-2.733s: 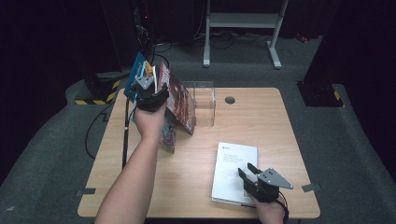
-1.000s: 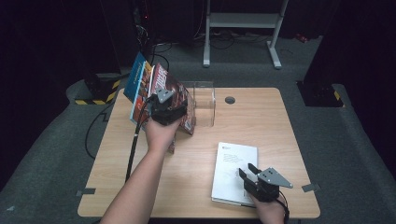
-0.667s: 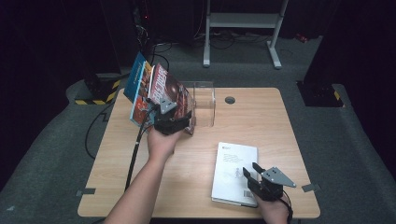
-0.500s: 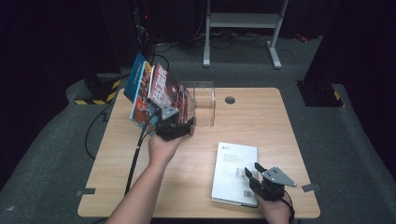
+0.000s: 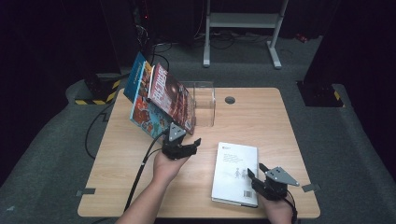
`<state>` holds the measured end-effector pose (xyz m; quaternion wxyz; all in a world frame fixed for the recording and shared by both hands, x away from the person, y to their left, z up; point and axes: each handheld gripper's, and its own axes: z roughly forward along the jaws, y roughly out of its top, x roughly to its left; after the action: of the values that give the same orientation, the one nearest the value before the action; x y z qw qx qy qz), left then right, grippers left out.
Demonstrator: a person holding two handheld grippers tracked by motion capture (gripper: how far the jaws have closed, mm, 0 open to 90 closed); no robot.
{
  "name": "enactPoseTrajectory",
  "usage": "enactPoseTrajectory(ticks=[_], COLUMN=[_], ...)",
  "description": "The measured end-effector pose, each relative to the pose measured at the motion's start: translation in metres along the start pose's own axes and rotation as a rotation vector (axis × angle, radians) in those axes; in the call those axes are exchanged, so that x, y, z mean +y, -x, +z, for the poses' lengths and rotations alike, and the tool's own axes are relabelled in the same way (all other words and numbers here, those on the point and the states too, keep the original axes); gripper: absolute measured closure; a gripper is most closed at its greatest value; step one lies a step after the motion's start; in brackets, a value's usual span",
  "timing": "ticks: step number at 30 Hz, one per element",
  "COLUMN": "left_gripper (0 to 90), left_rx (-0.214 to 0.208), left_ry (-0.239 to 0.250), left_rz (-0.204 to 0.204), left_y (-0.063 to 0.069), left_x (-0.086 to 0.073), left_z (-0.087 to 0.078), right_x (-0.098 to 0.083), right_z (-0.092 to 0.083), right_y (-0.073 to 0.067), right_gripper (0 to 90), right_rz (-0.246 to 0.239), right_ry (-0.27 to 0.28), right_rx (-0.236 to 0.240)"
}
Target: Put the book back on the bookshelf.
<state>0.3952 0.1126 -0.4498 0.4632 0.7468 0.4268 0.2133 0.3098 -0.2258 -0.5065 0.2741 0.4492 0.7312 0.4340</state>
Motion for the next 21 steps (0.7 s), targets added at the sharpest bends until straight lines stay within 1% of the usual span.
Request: enactPoseTrajectory(ticks=[4,8,11,14,16,17,18,21], left_gripper=[30.5,29.6,28.9,28.0,27.4,26.5,25.9,24.7], left_rx=[-0.015,-0.045,-0.066,-0.077,-0.083,-0.087,-0.091,-0.098], left_ry=[-0.011,-0.013,-0.015,-0.005,0.004,0.006,0.008,0.005], left_rz=[0.012,0.001,-0.003,0.001,-0.01,-0.013,-0.017,-0.022], left_y=[0.006,0.011,0.014,0.016,0.017,0.017,0.016,0.014], left_x=[-0.015,-0.027,-0.036,-0.043,-0.048,-0.051,-0.054,-0.063], left_z=[0.003,0.002,0.0,-0.005,-0.011,-0.014,-0.016,-0.025], right_x=[-0.001,-0.002,-0.002,-0.003,-0.004,-0.004,-0.005,-0.005], right_z=[0.0,0.001,0.002,0.003,0.005,0.007,0.008,0.009], right_y=[0.0,0.001,0.0,0.002,0.003,0.004,0.005,0.004], right_gripper=[44.7,42.3,40.6,36.1,31.3,29.5,29.0,28.2], right_rz=[0.015,0.039,0.043,0.068,0.11,0.119,0.131,0.141], right_ry=[-0.003,0.003,-0.002,-0.015,-0.03,-0.039,-0.039,-0.039], right_rx=[-0.001,0.012,0.016,0.03,0.052,0.056,0.06,0.063])
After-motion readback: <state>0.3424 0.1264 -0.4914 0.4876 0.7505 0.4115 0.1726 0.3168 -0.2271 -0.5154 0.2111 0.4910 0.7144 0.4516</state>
